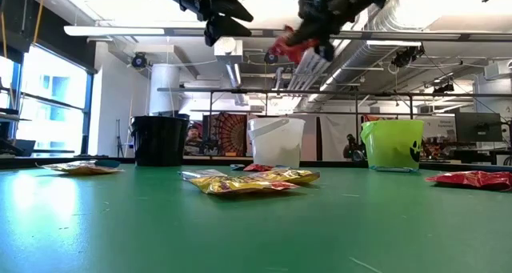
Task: Sort candy by brand, put in halloween buckets
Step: Put the red candy into the green bucket
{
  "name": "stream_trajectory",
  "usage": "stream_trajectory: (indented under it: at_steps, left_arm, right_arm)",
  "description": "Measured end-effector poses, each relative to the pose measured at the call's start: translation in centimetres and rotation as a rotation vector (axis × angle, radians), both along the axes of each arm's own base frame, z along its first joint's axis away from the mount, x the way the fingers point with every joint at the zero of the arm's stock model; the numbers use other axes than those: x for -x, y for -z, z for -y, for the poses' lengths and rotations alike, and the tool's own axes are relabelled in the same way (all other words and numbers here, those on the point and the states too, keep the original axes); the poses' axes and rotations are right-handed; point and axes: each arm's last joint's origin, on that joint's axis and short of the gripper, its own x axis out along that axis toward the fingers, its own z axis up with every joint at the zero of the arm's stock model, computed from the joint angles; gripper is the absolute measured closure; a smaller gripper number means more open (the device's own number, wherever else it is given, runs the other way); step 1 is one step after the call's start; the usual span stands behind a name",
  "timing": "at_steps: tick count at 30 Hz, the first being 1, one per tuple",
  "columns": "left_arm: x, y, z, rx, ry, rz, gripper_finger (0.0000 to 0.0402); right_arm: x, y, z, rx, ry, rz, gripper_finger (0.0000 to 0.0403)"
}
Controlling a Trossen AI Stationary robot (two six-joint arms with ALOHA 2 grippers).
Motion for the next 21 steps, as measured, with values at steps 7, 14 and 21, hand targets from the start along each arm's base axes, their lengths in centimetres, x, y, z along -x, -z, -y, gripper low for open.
stream_trajectory:
  at_steps: [7,14,21]
  left_arm:
    - [0.0,0.2,-0.2,-0.005,-0.022,-0.020,0.0238]
    - [0.0,0.3,-0.2,-0.017,-0.047,-0.031,0.0238]
    - [0.0,0.3,-0.2,-0.017,-0.046,-0.031,0.0238]
  right_arm:
    - [4.8,-2.8,3.8,0.162,0.322,-0.350,0.0387]
    - [9.9,-2.6,7.4,0.265,0.631,-0.668,0.0387]
    - [13.2,-0.1,10.0,0.235,0.760,-0.806,0.0387]
